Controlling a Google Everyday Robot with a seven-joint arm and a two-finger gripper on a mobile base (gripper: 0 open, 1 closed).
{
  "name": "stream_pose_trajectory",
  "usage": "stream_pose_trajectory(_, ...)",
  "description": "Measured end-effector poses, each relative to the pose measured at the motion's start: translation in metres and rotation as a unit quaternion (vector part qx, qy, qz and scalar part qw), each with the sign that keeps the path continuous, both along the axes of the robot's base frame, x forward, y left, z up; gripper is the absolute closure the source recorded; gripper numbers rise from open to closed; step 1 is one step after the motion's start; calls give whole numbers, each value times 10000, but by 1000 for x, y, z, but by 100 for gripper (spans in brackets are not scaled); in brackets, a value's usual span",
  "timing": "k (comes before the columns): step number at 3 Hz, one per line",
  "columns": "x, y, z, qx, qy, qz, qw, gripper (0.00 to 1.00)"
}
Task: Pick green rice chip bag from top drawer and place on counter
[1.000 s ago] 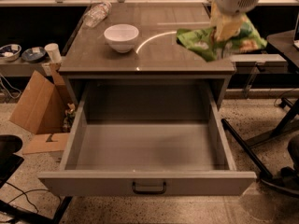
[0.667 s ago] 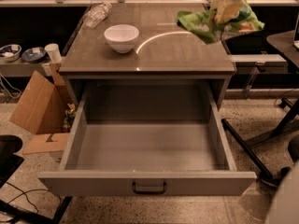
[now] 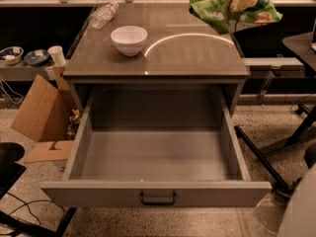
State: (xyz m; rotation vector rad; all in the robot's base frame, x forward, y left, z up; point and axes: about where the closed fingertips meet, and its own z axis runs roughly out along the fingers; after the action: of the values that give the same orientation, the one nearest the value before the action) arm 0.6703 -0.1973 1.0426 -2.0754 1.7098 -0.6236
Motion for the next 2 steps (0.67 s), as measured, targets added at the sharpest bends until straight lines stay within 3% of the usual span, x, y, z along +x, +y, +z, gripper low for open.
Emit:
stream_pose_trajectory(1, 28, -6, 0, 55, -353, 23, 9994, 100)
stream_pose_trajectory(2, 86, -1, -9, -3, -758, 330, 9966, 100)
